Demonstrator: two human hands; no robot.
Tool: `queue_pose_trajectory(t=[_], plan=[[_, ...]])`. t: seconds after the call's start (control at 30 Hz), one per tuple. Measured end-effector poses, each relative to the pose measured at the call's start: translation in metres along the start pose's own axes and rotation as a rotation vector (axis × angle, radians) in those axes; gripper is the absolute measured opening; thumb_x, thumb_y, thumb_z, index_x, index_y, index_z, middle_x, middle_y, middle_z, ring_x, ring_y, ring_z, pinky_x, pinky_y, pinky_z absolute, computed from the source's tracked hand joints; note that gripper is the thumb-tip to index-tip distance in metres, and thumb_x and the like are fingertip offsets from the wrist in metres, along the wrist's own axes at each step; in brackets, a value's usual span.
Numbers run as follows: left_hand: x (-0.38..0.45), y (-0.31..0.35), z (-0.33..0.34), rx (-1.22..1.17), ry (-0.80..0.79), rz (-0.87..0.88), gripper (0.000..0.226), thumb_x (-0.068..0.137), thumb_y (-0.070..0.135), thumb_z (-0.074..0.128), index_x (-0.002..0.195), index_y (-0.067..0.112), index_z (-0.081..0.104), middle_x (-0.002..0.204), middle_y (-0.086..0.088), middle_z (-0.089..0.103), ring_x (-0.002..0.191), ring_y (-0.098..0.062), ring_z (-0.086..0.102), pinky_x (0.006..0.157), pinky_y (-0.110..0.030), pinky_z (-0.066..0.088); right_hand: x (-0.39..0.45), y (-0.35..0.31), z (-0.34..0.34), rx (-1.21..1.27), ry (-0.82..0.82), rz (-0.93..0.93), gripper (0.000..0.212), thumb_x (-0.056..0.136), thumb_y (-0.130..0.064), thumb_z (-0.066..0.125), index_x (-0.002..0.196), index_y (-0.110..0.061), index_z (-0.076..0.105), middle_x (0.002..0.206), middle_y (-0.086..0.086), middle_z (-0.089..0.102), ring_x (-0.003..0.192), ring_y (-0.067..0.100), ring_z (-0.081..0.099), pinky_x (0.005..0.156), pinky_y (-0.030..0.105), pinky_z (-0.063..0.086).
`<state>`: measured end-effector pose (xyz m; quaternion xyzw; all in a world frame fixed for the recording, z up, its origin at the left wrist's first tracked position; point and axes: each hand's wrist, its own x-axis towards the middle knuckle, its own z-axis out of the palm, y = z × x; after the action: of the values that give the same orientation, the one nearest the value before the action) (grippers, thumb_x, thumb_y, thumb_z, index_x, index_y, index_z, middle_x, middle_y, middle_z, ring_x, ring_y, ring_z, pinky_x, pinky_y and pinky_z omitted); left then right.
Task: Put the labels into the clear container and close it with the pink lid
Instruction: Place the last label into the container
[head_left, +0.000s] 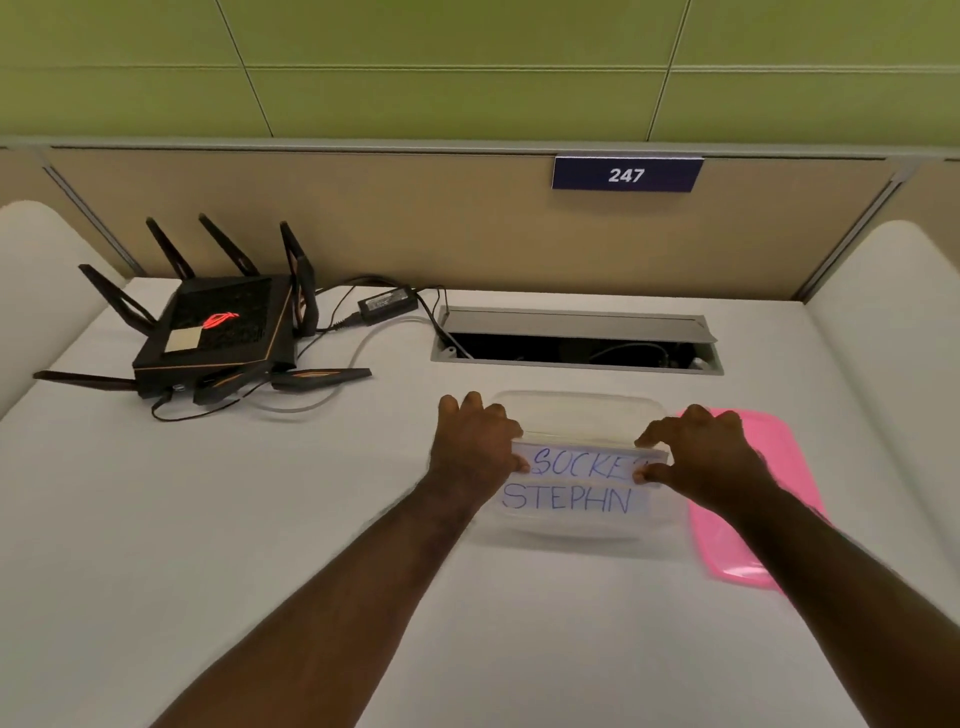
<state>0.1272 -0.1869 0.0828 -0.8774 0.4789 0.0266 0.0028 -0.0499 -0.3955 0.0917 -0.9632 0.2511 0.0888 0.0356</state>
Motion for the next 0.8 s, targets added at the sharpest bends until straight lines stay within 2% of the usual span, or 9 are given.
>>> queue_pose_trajectory(t=[0.13, 0.27, 0.37, 0.53, 0.67, 0.8], plan=[[0.009, 0.022, 0.009, 0.135, -0.113, 0.010, 0.050, 0.083, 0.059, 0.058, 0.116, 0.022, 0.066, 0.114, 0.001, 0.066, 0.114, -0.026, 0.047, 0.097, -0.045, 0.026, -0.002, -0.003, -0.004, -0.085, -0.057, 0.039, 0.049, 0.078, -0.058, 0.065, 0.121, -0.034, 0.060, 0.122, 0.004, 0.059, 0.112, 0.025, 0.045, 0.097, 0.037, 0.031], [0.011, 0.031, 0.018, 0.188, -0.153, 0.030, 0.044, 0.083, 0.053, 0.062, 0.107, 0.016, 0.066, 0.107, -0.004, 0.070, 0.112, -0.027, 0.047, 0.099, -0.045, 0.026, -0.001, -0.005, 0.001, -0.182, -0.090, -0.037, 0.046, 0.082, -0.054, 0.064, 0.122, -0.031, 0.061, 0.122, -0.003, 0.062, 0.112, 0.021, 0.044, 0.095, 0.036, 0.030], [0.012, 0.035, 0.024, 0.220, -0.180, 0.038, 0.039, 0.083, 0.047, 0.065, 0.103, 0.013, 0.066, 0.103, -0.006, 0.071, 0.110, -0.028, 0.048, 0.100, -0.044, 0.027, 0.003, -0.006, 0.012, -0.278, -0.099, -0.106, 0.044, 0.080, -0.053, 0.065, 0.115, -0.027, 0.066, 0.116, -0.004, 0.066, 0.111, 0.022, 0.047, 0.094, 0.042, 0.029], [0.017, 0.040, 0.029, 0.296, -0.245, 0.064, 0.036, 0.086, 0.041, 0.062, 0.108, 0.014, 0.063, 0.108, -0.004, 0.069, 0.111, -0.027, 0.049, 0.102, -0.044, 0.025, 0.006, -0.012, 0.025, -0.424, -0.083, -0.146, 0.045, 0.082, -0.052, 0.062, 0.114, -0.021, 0.066, 0.116, 0.005, 0.062, 0.114, 0.028, 0.047, 0.098, 0.048, 0.028], [0.022, 0.042, 0.027, 0.212, -0.211, 0.086, 0.051, 0.084, 0.059, 0.054, 0.111, 0.017, 0.064, 0.111, -0.002, 0.066, 0.109, -0.025, 0.049, 0.097, -0.045, 0.026, 0.000, -0.010, 0.019, -0.249, -0.012, -0.105, 0.049, 0.083, -0.061, 0.055, 0.118, -0.027, 0.064, 0.116, 0.001, 0.062, 0.112, 0.024, 0.049, 0.096, 0.047, 0.030], [0.028, 0.059, 0.009, 0.075, 0.049, 0.140, 0.038, 0.090, 0.049, 0.048, 0.103, 0.020, 0.070, 0.102, -0.003, 0.068, 0.099, -0.026, 0.056, 0.088, -0.043, 0.032, -0.016, 0.020, 0.003, 0.091, 0.329, 0.022, 0.029, 0.086, -0.048, 0.058, 0.106, -0.031, 0.070, 0.098, -0.002, 0.070, 0.093, 0.024, 0.062, 0.086, 0.042, 0.038]])
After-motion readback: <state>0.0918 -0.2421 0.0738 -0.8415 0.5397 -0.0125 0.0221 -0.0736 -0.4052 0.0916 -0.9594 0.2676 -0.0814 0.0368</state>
